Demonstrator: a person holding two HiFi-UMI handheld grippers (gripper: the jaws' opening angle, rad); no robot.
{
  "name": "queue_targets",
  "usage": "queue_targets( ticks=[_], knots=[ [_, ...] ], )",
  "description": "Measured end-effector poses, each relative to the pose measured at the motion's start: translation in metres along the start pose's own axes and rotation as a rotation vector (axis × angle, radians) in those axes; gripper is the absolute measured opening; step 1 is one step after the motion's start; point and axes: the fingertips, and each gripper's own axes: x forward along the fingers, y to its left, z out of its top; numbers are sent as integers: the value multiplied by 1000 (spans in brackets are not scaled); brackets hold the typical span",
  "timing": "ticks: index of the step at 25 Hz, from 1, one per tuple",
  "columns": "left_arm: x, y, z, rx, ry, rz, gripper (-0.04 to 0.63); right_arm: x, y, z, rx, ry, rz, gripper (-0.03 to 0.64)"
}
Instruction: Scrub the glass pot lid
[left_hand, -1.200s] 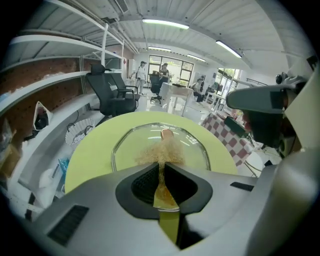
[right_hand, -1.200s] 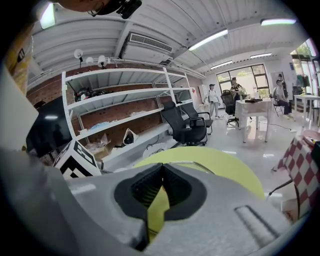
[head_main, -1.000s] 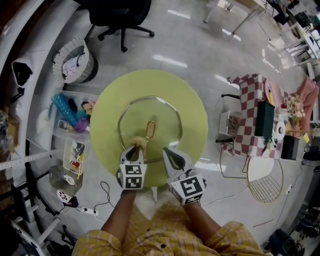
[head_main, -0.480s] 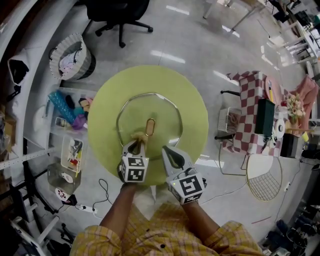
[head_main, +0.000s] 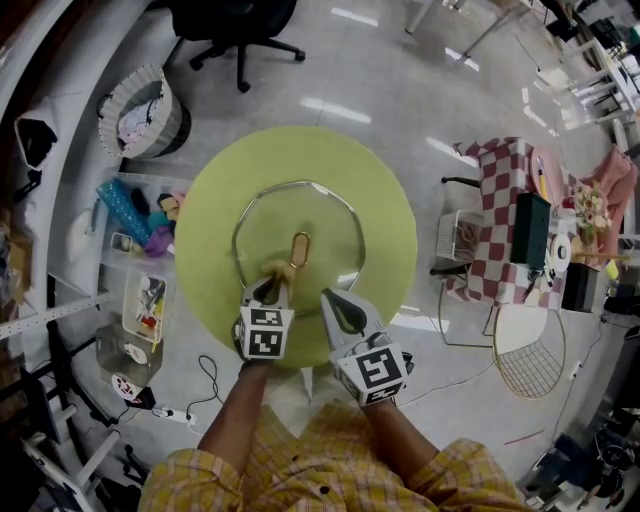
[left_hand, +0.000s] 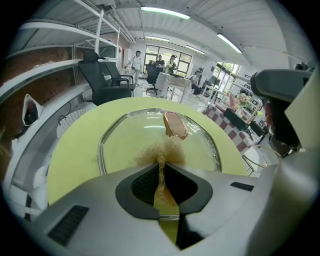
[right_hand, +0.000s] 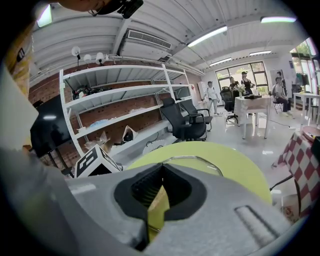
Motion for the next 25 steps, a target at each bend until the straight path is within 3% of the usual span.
queue_targets(
  ticks=[25],
  knots=[
    [-21,0,-57,-21,43,23,38,-4,15,-6,-26,13,24,-2]
  ],
)
